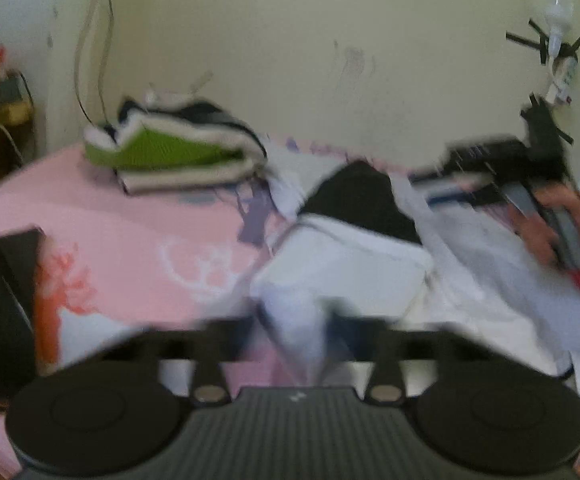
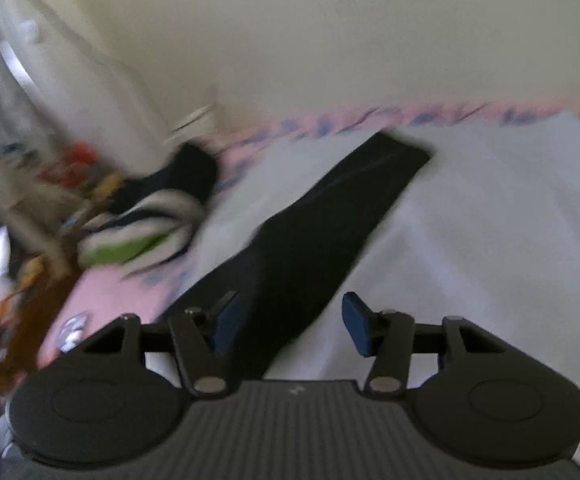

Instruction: Fold small clothes

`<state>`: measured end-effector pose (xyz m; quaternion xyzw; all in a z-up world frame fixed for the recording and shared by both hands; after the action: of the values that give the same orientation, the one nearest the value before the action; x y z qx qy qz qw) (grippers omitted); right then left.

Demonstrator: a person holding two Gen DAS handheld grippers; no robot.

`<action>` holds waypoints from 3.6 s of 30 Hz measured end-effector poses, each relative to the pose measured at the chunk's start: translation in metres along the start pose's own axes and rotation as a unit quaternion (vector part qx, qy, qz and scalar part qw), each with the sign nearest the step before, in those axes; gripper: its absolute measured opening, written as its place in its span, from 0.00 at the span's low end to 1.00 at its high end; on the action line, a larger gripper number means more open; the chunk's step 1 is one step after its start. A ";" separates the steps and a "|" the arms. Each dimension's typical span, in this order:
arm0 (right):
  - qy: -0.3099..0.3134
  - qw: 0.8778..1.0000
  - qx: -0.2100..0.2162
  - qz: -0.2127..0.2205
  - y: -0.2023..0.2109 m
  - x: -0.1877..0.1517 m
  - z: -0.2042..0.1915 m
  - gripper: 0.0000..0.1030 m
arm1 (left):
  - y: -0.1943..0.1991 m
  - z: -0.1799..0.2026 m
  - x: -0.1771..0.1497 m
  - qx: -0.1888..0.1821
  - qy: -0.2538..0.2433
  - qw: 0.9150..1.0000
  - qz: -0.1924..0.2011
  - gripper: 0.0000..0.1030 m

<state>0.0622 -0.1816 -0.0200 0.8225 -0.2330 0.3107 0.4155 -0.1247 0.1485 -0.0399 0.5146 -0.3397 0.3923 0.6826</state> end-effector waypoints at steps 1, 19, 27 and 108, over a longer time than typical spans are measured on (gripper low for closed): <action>-0.025 1.000 -0.009 0.011 -0.010 0.011 0.011 0.46 | 0.000 -0.005 0.000 -0.006 0.017 1.000 -0.002 0.09; -0.006 0.996 -0.006 0.085 -0.036 0.062 0.011 0.07 | 0.069 -0.030 0.025 -0.010 0.065 0.996 0.061 0.34; 0.017 0.986 0.025 0.165 0.102 0.072 -0.028 0.07 | -0.020 0.079 0.012 -0.058 -0.152 0.986 0.020 0.60; 0.000 0.900 0.076 0.429 0.397 -0.051 0.070 0.00 | -0.042 0.192 -0.029 -0.346 -0.080 0.925 -0.137 0.34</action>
<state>-0.2063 -0.4506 0.1253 0.6720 -0.5388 0.4757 0.1784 -0.1130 -0.0499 -0.0375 0.3176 -0.4345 0.1106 0.8355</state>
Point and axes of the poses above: each gripper's, at about its wrist camera, not at the fingertips, and y roughly against the way its jaws point, z to its right, x to its top, the point moved 4 cm from there along -y, roughly the way its jaws point, and after that the axes turned 9 degrees about z, right-handed, at the moved point
